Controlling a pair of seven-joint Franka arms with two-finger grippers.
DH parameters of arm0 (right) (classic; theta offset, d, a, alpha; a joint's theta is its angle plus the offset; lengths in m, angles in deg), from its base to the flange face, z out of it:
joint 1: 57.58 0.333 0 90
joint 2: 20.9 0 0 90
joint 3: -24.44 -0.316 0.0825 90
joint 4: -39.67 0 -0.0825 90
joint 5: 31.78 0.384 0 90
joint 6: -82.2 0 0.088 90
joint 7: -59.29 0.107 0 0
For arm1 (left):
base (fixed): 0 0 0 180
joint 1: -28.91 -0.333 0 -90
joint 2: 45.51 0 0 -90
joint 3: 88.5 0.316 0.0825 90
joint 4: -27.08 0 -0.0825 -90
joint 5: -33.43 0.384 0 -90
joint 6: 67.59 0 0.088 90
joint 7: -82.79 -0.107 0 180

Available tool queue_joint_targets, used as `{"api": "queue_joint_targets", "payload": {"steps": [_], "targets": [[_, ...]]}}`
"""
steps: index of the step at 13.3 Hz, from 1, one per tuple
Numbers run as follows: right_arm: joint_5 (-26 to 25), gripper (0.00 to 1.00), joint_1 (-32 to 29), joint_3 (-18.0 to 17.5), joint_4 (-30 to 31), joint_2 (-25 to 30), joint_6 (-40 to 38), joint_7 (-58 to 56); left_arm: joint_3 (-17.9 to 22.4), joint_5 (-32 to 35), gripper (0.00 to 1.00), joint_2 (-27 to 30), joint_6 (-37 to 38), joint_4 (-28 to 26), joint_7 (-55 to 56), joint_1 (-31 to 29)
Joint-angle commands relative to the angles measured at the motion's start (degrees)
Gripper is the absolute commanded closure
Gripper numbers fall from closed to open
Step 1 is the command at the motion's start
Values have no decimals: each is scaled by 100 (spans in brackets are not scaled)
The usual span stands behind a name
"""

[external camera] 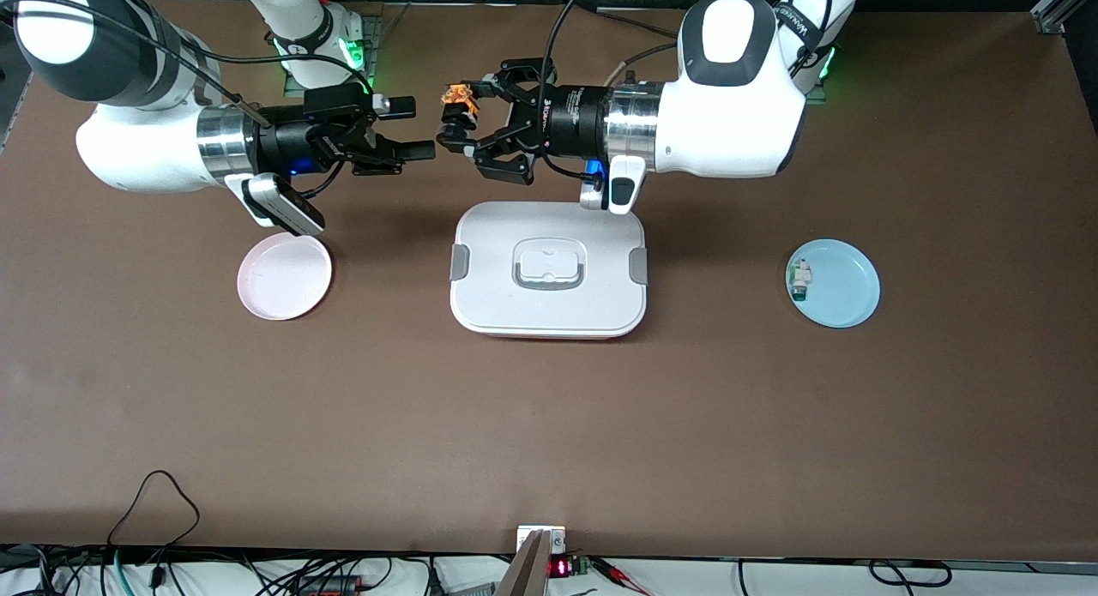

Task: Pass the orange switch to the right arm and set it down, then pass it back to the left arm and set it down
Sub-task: 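Carry the switch over the box toward the right gripper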

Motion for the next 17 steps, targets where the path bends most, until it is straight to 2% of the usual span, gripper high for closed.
{"api": "queue_joint_targets", "payload": {"steps": [1, 4, 12, 13, 17], "targets": [[410, 1, 112, -10, 256, 81, -16, -397, -27, -53, 97, -102, 24, 159, 66, 0], [612, 1, 209, -2, 256, 54, -7, -434, -27, -53, 97, -102, 33, 159, 66, 0], [639, 7, 367, -1, 256, -25, 81, -451, -27, -27, 97, -102, 42, 159, 66, 0], [639, 11, 367, -1, 256, -25, 90, -451, -27, -27, 97, -102, 42, 159, 66, 0], [648, 38, 385, -1, 238, -7, 142, -469, -27, -27, 97, -102, 50, 159, 66, 0]]}}
